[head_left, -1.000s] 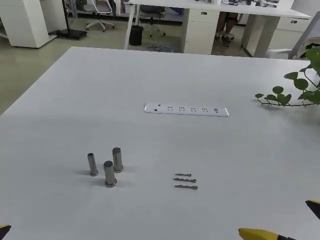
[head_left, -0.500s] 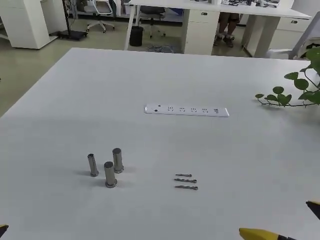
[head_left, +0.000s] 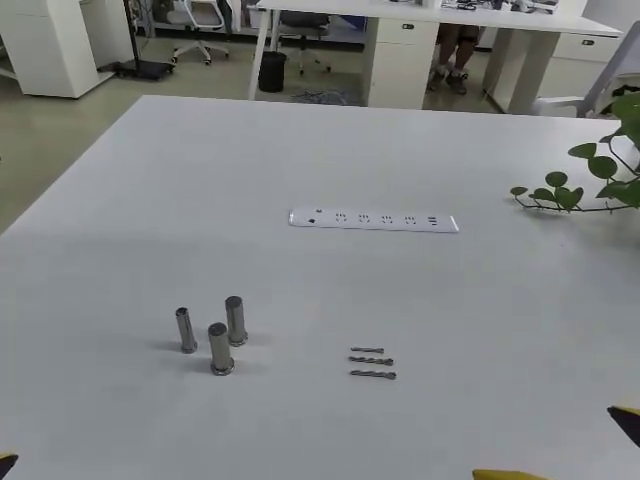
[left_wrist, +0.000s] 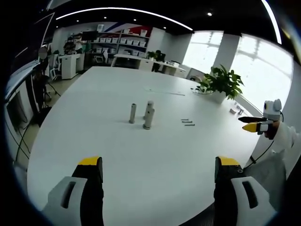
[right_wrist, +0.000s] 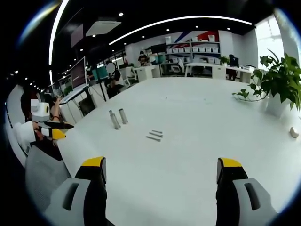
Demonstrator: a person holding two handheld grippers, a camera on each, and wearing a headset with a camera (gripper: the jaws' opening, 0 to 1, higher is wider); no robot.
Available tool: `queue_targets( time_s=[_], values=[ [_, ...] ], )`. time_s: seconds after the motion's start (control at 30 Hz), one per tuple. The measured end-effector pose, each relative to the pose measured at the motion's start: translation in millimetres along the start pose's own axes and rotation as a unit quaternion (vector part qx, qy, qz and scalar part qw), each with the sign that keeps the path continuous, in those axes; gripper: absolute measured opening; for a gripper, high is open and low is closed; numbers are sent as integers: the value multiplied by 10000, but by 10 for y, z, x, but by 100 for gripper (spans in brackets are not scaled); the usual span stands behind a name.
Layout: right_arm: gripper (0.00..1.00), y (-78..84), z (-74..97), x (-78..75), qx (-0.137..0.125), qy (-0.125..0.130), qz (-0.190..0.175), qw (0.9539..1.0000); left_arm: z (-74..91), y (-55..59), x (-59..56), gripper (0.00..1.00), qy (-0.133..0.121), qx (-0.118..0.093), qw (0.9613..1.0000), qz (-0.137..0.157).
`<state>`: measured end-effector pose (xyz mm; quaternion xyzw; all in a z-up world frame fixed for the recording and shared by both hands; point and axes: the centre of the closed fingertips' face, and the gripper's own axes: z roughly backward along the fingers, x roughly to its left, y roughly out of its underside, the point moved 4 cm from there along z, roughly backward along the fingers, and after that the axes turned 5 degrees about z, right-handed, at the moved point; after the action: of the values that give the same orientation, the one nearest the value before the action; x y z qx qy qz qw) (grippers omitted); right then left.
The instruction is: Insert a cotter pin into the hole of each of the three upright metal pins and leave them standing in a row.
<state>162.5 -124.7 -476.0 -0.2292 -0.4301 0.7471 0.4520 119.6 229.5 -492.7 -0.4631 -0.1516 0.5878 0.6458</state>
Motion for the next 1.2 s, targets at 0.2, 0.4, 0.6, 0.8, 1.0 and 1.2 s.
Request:
queue_targets(
  time_s=[0.2,0.4,0.6,0.8,1.0,1.2],
  values=[
    [97,0,12,-37,9,104,19,9999,-2,-7,-2,99,13,33,10000,-16],
    [98,17,11,-48,35,117,-29,9999,5,-31,-4,99,19,45,10000,-66],
    [98,39,6,-32,73,95,-52,9999,2,-64,-24,99,44,20,10000,-67],
    [98,67,10,-24,107,75,-80,9999,-12,-81,-56,99,87,-14,9999,-55],
    [98,89,9,-22,132,51,-102,9998,-27,-69,-74,99,109,2,9999,-113],
    [98,100,-17,2,161,-32,-100,9998,-57,-48,-83,99,117,33,9998,-126]
  ],
)
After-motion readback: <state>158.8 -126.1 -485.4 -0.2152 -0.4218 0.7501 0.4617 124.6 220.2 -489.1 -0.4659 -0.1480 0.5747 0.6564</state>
